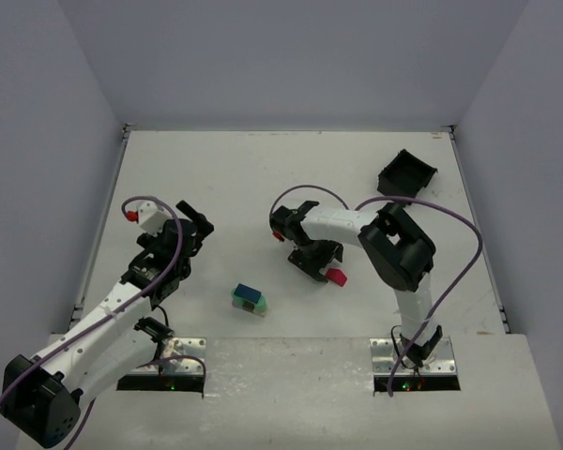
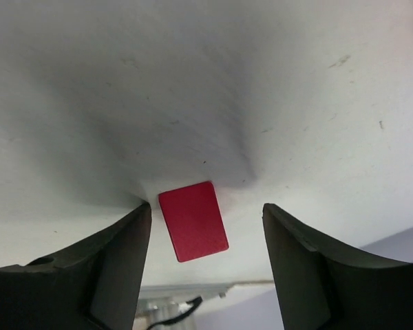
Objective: Build the wood block tower
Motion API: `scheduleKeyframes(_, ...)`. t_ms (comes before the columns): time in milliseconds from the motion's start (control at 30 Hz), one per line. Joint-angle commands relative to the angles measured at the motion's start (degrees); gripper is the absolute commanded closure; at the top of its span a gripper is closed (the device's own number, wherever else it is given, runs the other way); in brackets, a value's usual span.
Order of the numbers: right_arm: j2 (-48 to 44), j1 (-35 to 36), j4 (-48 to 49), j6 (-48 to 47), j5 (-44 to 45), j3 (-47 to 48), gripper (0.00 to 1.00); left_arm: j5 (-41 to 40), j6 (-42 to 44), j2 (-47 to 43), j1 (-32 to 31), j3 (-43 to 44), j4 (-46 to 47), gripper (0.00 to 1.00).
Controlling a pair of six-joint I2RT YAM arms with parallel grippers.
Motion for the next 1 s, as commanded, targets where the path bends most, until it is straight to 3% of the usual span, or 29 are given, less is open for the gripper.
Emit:
scheduleKeyframes(0,-8.4,-1.0,20.2,3.6,-4.2,-5.2,0.27,-0.4,0.7,0.2,0.5,1.4,1.2,0.0)
scheduleKeyframes(100,-15.8,-1.7,25.5,4.2,-5.5,-11.6,0.15,-0.2,0.9,-0.1,0.5,1.3,1.3,0.0)
scheduleKeyframes(167,-23.8,-2.6,30.0,4.4,-8.1,-16.3,0.02,-0.3,0.9,-0.3,0.5,1.2,1.3,0.0)
scheduleKeyframes(300,-34.3,-5.2,36.4,5.3,-14.4,-26.0,0.01,-0.2,0.9,-0.3,0.5,1.2,1.3,0.0)
scheduleKeyframes(433,-38.5,-6.1,37.1,6.0,-12.3,-30.8,0.01,-0.2,0.9,0.1,0.5,1.4,1.4,0.0)
scheduleKeyframes(800,-40.5,-8.5,39.1,10.6,-10.7,-33.6,0.01,-0.3,0.9,0.3,0.5,1.4,1.1,0.0)
scheduleKeyframes(967,-36.5,-9.6,41.5,11.9,-9.5,-29.6,0.01,-0.2,0.9,0.6,0.5,1.6,1.2,0.0)
